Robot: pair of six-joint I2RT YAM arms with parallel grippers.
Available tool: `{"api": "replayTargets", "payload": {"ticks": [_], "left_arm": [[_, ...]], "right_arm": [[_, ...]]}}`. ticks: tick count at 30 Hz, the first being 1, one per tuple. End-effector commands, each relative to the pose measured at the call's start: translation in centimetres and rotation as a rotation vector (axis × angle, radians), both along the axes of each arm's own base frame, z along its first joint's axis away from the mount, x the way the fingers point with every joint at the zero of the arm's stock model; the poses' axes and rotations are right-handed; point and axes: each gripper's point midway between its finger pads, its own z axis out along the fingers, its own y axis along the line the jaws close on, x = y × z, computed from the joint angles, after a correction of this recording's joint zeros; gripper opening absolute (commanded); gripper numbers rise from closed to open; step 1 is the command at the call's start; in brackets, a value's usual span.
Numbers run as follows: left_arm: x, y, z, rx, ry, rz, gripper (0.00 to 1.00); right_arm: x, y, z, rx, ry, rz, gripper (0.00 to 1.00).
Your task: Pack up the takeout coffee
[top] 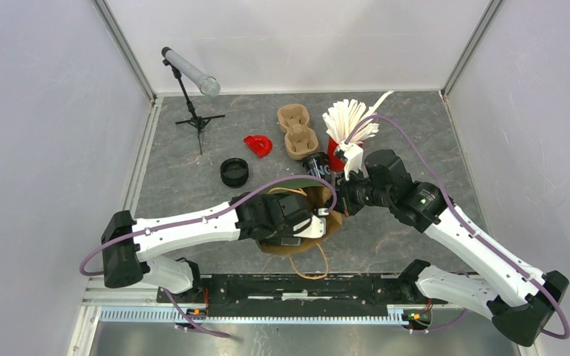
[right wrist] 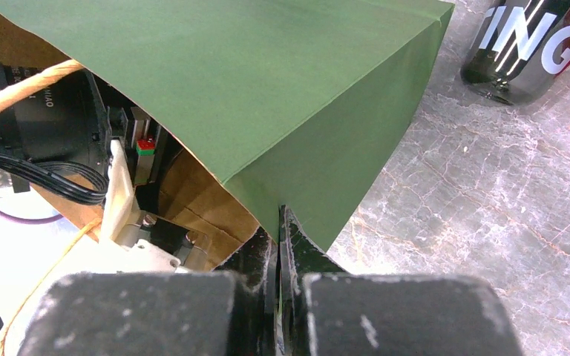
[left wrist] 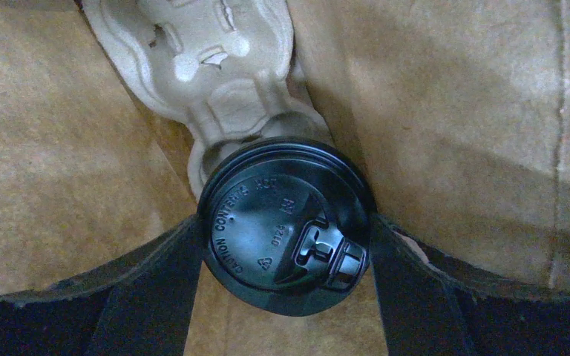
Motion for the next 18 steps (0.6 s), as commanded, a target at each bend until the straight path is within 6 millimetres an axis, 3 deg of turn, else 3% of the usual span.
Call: {"api": "replayTargets", "payload": {"ticks": [1, 18], "left_arm": [[0.0, 0.0, -0.6, 0.001, 0.018, -0.036, 0.31], [0.8, 0.2, -2.7, 0.04, 0.056, -0.03, 0.33]], "right_arm": [[0.1, 0.1, 0.4, 0.008, -0.035, 0.023, 0.0], [0.3, 0.0, 0.2, -0.006, -0.035, 0.027, 0.0]]}}
